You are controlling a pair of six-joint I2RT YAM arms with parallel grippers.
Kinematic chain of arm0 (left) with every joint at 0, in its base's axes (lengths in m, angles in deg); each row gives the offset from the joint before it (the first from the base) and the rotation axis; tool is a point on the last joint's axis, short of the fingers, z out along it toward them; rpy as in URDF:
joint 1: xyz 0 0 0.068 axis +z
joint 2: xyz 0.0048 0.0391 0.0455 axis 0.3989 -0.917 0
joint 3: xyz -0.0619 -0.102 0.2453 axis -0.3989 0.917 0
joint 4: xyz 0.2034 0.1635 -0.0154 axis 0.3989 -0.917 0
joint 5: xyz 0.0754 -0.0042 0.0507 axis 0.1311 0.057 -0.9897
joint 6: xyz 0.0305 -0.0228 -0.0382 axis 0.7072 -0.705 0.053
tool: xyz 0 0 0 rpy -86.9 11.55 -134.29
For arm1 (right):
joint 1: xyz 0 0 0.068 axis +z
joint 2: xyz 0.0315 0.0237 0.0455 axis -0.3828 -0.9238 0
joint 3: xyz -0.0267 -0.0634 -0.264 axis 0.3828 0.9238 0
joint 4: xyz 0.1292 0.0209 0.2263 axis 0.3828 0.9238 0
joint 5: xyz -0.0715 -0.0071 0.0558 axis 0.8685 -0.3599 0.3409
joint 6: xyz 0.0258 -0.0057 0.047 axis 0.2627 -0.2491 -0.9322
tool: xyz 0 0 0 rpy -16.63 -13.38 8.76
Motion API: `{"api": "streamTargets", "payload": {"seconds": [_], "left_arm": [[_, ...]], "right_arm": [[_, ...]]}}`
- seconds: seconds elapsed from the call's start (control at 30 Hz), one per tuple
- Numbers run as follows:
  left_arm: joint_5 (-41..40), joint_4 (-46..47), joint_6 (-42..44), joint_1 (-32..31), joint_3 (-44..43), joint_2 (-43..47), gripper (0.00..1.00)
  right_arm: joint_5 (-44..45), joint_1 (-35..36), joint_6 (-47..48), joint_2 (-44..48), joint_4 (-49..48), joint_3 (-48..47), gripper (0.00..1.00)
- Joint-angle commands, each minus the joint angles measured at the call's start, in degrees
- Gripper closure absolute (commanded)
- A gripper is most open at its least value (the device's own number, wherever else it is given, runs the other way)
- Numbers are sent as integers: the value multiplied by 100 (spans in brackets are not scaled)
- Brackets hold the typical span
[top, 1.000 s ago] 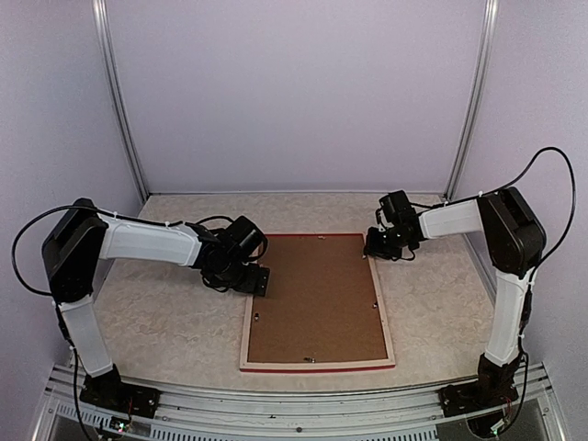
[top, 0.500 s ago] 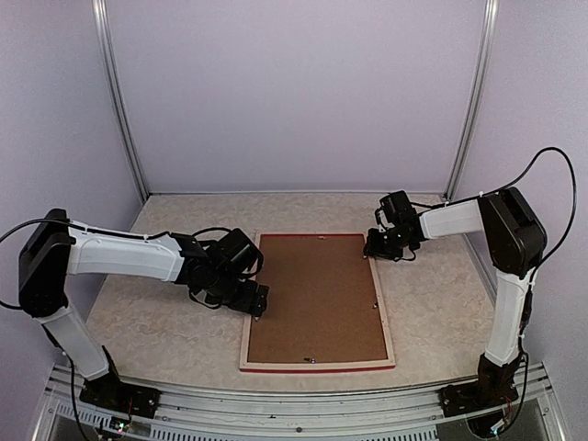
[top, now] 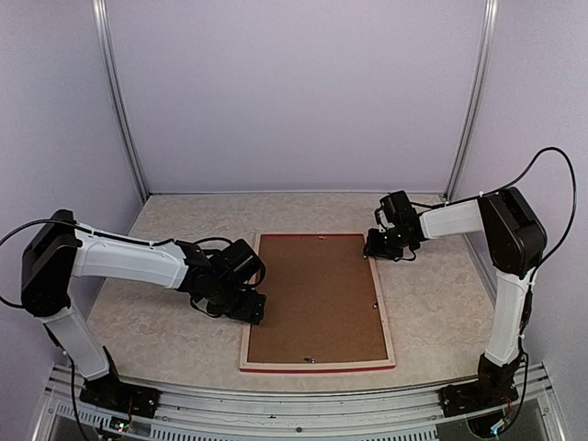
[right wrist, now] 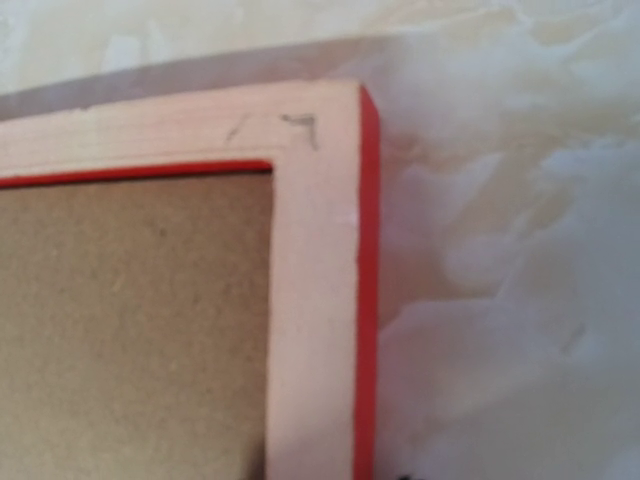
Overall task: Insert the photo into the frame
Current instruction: Press the fastener onto the backboard.
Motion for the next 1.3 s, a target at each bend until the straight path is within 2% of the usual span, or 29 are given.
{"api": "streamTargets", "payload": {"seconds": [0.0,0.5,0.97,1.27], "left_arm": [[-79,164,-90,-21,13,-176,17],[-215,332,-197,-3,73,-362,33],[-125,719,-577,12,406,-200,63],[-37,677,-774,-105,545,-49,74]], "right_arm": [[-26,0,58,31,417,114,68],[-75,0,51,105,361,212,69],[-186,4,23,99,255,315,69],[-192,0,40,107,219,332,70]]}}
